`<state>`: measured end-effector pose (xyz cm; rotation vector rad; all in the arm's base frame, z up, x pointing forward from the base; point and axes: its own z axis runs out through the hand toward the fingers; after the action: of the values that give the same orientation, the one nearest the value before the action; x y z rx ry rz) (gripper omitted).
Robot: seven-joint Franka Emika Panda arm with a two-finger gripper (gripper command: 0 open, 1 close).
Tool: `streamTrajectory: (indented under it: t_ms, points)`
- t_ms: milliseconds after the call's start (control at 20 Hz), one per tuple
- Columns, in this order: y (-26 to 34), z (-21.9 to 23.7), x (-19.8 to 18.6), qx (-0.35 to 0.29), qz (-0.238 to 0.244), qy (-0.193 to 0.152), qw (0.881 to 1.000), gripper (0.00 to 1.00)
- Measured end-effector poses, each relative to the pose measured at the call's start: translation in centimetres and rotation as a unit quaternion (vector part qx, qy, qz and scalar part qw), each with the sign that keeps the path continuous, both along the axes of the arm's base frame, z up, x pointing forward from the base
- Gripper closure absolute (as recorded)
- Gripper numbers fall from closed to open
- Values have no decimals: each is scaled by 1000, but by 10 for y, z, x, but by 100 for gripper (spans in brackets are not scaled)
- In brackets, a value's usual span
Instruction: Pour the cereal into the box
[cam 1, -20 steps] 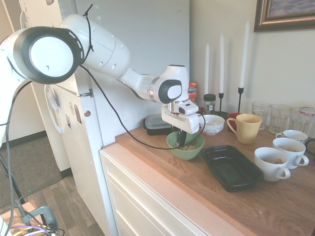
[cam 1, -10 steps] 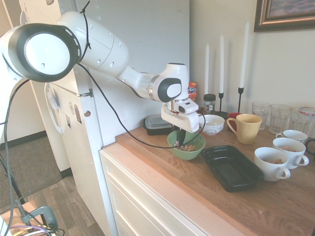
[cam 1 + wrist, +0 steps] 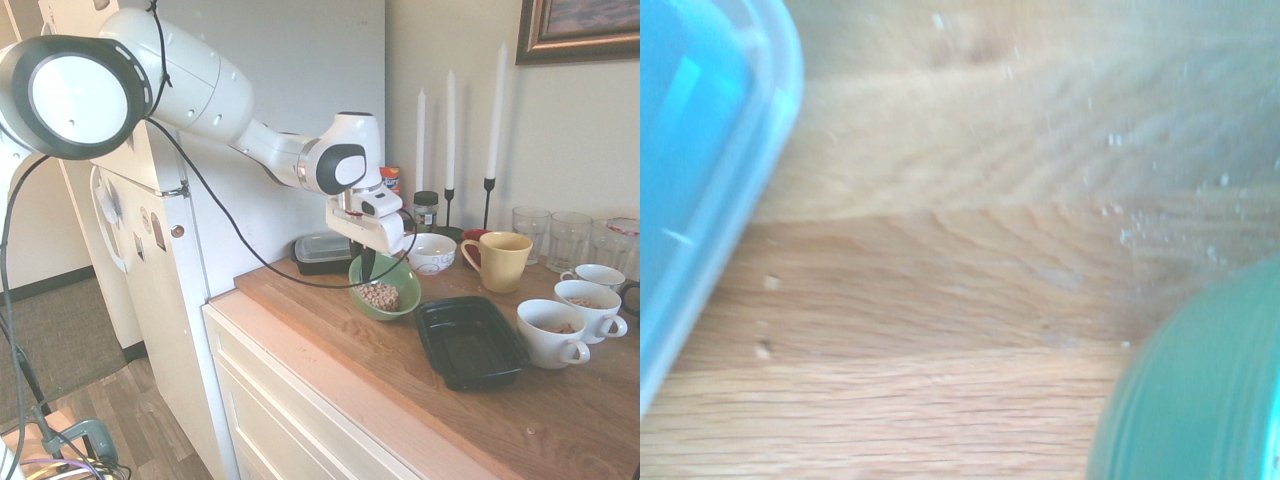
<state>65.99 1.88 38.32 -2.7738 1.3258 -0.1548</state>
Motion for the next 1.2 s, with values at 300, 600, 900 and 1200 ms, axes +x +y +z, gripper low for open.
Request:
streamTrajectory:
  t_ms: [300,600,900,1200]
  points:
    - [-9,31,-2,14,8,-20,1000,100]
    - [-40,86,-12,48,17,-43,998,100]
    - [-104,100,-26,110,-4,-46,993,100]
    - [-155,95,-43,201,-26,-43,978,100]
